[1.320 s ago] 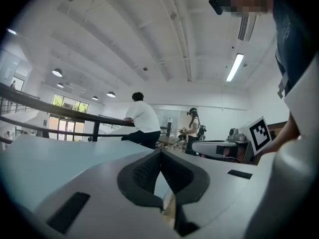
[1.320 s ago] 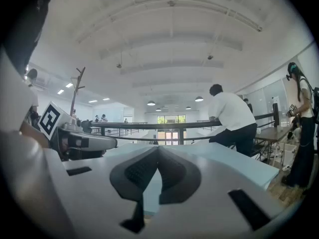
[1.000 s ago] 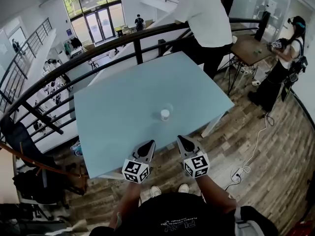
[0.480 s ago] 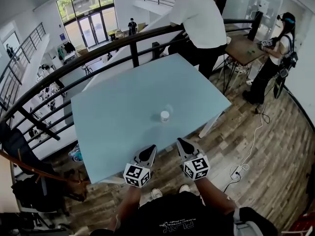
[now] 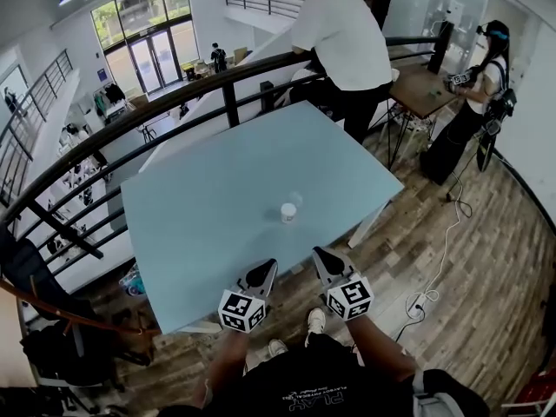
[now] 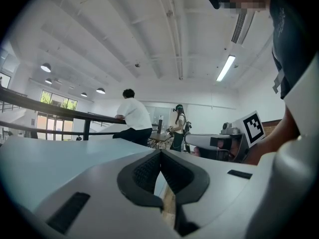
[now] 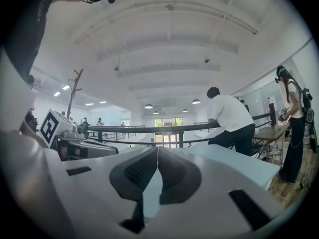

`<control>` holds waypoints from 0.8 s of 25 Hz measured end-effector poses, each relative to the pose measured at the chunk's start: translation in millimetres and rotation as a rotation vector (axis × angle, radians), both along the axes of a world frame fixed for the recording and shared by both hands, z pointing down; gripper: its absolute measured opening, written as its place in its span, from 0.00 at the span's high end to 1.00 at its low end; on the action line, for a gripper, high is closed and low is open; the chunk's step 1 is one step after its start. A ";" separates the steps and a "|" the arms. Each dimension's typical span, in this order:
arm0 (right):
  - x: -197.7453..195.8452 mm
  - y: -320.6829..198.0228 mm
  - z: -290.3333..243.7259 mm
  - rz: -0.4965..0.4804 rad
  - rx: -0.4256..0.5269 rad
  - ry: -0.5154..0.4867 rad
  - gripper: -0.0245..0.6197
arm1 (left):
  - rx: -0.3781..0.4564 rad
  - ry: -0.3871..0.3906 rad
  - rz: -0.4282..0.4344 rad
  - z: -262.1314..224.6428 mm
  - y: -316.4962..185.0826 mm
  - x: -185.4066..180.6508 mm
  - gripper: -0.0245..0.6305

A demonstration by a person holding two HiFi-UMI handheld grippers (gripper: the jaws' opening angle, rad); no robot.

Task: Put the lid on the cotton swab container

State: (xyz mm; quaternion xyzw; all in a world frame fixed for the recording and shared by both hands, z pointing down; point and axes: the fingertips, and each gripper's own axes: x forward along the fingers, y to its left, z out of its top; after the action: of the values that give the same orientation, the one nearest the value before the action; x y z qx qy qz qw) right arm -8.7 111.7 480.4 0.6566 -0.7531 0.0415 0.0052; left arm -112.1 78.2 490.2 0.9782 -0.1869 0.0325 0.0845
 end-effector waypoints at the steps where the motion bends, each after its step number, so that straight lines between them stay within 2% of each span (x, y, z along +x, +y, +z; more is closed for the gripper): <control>1: 2.5 -2.6 0.0 -0.002 0.000 0.000 0.93 | 0.001 -0.003 0.000 0.4 -2.2 3.1 0.94; 9: 30.5 -23.1 -7.8 -0.005 0.005 0.006 0.93 | 0.004 -0.004 -0.016 -5.1 -22.8 32.9 0.94; 20: 88.3 -47.8 -5.5 -0.035 0.005 -0.015 0.93 | 0.011 -0.019 -0.032 -6.1 -45.1 94.2 0.94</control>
State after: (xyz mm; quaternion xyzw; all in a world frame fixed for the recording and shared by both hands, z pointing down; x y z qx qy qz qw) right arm 79.5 63.9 474.9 0.6431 -0.7645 0.0447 -0.0014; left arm -17.9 33.1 484.0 0.9752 -0.2034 0.0393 0.0778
